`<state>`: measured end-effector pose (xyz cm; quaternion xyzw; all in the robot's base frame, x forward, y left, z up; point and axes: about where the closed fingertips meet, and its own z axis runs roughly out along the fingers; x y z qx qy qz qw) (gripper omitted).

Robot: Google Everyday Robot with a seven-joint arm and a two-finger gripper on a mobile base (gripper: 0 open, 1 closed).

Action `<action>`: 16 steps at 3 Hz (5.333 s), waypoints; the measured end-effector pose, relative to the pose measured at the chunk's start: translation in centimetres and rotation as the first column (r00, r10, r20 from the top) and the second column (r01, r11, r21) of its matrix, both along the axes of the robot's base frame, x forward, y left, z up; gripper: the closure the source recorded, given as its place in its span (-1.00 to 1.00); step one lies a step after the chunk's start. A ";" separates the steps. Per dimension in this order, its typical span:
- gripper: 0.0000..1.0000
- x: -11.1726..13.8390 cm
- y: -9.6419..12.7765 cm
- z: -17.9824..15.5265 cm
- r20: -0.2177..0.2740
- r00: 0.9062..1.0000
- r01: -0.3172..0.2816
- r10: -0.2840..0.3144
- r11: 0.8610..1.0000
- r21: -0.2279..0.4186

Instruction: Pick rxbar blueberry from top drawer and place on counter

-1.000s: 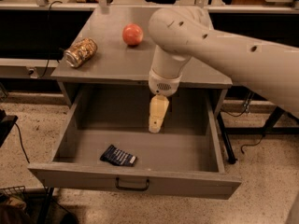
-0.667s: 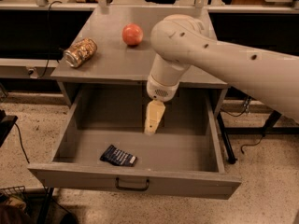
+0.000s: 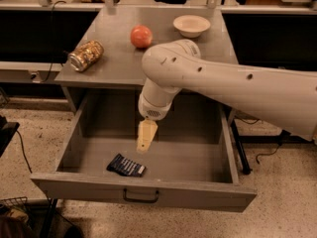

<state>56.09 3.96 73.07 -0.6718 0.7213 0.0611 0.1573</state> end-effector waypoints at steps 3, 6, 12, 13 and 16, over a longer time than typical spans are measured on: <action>-1.00 -1.1 2.6 -2.3 0.061 0.998 -0.012 0.011 1.000 0.023; -1.00 0.9 6.7 -5.6 0.137 0.988 0.048 -0.066 0.991 0.127; -1.00 -3.5 11.9 -13.4 -0.062 0.997 0.059 -0.047 0.977 0.204; -0.67 -3.6 12.3 -14.6 -0.069 0.997 0.048 -0.034 0.978 0.205; 0.70 -3.6 12.1 -13.2 -0.077 0.996 0.050 -0.034 0.977 0.208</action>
Offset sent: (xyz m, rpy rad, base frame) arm -0.0104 0.0201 -0.0147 0.0041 -0.0443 0.0134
